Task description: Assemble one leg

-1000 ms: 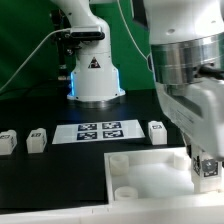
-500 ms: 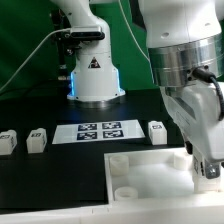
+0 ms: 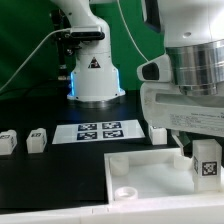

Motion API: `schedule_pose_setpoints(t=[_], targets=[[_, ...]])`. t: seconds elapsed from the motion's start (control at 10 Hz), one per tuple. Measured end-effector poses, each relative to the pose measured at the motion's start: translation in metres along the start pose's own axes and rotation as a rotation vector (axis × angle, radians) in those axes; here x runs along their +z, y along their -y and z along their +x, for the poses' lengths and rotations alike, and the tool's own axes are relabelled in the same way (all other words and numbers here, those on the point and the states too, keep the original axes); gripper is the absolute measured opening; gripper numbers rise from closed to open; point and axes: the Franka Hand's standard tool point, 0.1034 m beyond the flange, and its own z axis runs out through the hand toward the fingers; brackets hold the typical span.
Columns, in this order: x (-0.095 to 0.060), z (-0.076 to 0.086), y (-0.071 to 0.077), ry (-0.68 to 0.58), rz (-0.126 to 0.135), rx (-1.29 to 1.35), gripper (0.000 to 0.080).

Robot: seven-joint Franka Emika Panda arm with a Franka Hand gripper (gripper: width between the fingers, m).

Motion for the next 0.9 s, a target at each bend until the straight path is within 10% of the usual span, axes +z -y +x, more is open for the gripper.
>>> schedule_pose_setpoints(t=[0.7,0.9], targets=[[-0.008,0.012,0.006,-0.063,-0.047,-0.685,0.0636],[-0.007,0.013,0.004,-0.062,-0.040,-0.467,0.0305]])
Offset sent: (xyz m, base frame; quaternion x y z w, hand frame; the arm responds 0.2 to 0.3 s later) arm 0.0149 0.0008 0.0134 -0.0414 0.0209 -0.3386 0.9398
